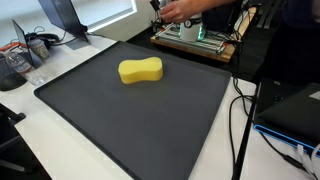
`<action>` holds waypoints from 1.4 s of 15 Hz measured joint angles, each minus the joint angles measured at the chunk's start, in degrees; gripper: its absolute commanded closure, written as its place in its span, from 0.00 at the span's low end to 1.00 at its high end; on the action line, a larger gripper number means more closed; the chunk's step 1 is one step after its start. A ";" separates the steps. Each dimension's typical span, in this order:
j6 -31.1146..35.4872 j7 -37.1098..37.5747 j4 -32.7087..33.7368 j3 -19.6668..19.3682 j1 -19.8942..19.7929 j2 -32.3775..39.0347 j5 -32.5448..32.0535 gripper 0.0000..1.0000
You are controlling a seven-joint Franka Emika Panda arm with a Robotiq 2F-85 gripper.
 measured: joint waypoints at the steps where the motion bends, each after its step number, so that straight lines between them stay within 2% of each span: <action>1: -1.04 -2.67 0.00 -0.87 -0.27 -1.05 0.00 0.00; 6: -5.30 -12.71 0.03 -5.13 -1.85 -5.80 -0.01 0.00; 7: -5.77 -14.06 0.04 -5.79 -2.10 -6.44 -0.01 0.18; 8: -6.08 -15.21 0.03 -6.34 -2.30 -7.02 -0.01 0.28; 18: -6.27 -19.06 0.02 -7.62 -2.53 -8.57 -0.01 0.98; 20: -6.27 -19.51 0.02 -7.62 -2.53 -8.58 -0.01 1.00; 21: -6.27 -19.74 0.02 -7.62 -2.53 -8.57 -0.01 0.97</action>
